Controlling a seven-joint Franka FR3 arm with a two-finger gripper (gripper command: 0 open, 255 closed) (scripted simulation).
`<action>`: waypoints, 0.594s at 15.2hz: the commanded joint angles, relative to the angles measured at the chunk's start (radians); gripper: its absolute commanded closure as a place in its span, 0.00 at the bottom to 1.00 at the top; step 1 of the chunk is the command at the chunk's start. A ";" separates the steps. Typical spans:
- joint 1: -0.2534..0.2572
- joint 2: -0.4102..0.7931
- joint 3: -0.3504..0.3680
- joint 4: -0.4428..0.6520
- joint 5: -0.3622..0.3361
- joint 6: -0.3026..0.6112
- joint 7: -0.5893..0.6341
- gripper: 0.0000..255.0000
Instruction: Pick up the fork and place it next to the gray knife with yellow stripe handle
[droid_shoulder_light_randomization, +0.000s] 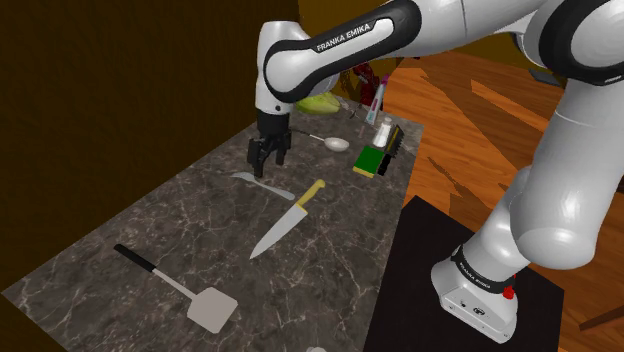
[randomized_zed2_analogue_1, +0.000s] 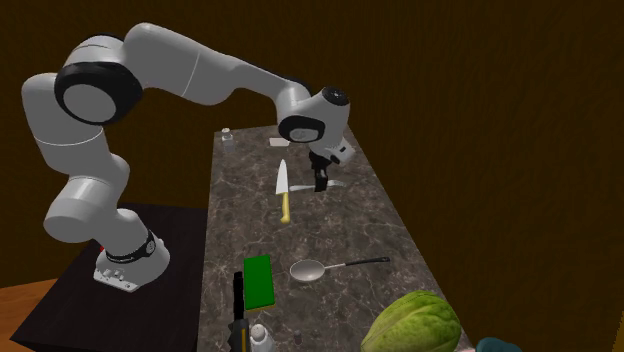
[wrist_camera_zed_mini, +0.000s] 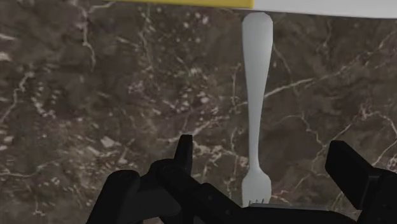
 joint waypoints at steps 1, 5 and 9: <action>0.007 0.030 0.003 0.019 -0.003 0.012 0.005 0.00; 0.014 0.053 0.006 -0.005 -0.002 0.060 0.004 0.00; 0.018 0.069 0.008 -0.019 -0.001 0.091 0.004 0.00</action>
